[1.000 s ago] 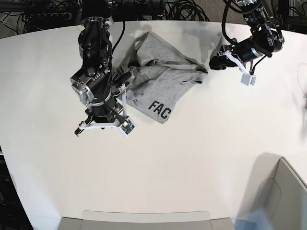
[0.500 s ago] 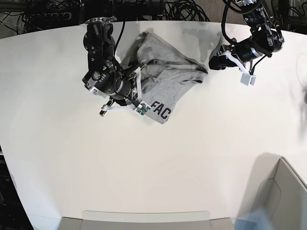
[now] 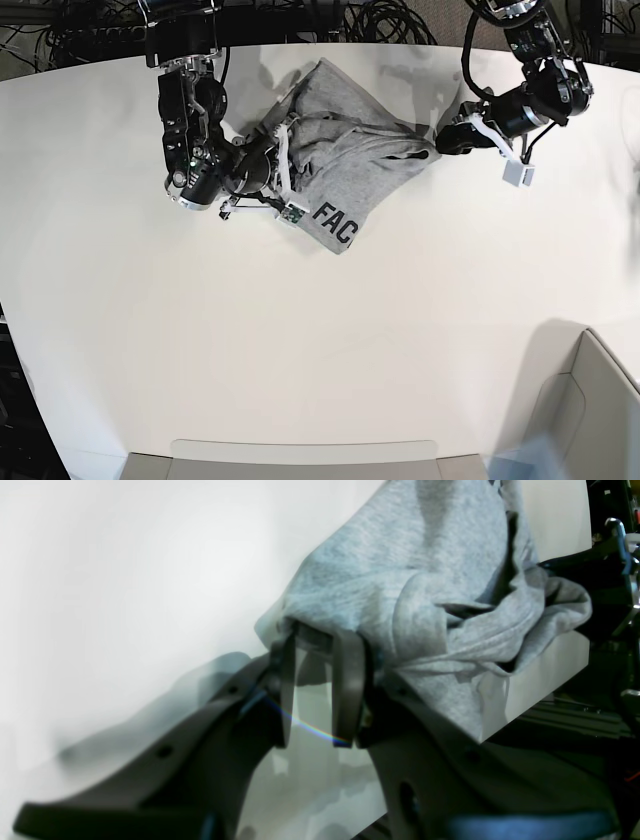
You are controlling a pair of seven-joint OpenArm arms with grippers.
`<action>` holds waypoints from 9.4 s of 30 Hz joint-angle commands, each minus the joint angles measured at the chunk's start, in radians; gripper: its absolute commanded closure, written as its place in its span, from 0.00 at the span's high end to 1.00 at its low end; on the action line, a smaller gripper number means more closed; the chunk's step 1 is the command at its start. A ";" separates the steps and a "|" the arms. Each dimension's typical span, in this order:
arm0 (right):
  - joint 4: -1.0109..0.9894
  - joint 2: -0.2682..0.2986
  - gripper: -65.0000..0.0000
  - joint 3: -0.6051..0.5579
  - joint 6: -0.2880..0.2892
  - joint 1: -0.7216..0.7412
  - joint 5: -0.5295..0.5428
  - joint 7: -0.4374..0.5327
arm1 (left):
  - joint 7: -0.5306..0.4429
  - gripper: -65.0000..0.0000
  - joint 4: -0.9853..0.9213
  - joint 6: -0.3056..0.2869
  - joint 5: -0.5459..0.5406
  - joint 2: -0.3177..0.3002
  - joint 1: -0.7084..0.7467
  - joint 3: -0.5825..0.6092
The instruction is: Fold the T-shirt properly
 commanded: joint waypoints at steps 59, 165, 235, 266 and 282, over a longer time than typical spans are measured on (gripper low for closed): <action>0.223 0.050 0.00 -0.395 0.011 0.171 -0.100 0.001 | -0.014 0.21 0.017 -0.004 -0.020 -0.005 -0.034 0.000; 0.130 -0.062 0.00 0.601 0.011 0.016 -0.794 0.601 | -0.421 0.00 -0.104 0.846 0.476 0.022 -0.378 1.166; 0.417 -0.143 0.00 0.607 0.011 -0.185 -0.789 0.604 | -0.740 0.00 0.319 0.594 0.479 -0.259 0.082 0.152; -0.243 -0.137 0.00 0.905 0.011 -0.769 -0.614 1.267 | -1.257 0.00 -0.014 0.591 0.516 -0.012 0.829 0.235; -1.208 0.126 0.00 1.468 -0.044 -0.265 -1.438 1.622 | -1.887 0.00 -1.647 0.593 0.642 -0.055 0.058 0.390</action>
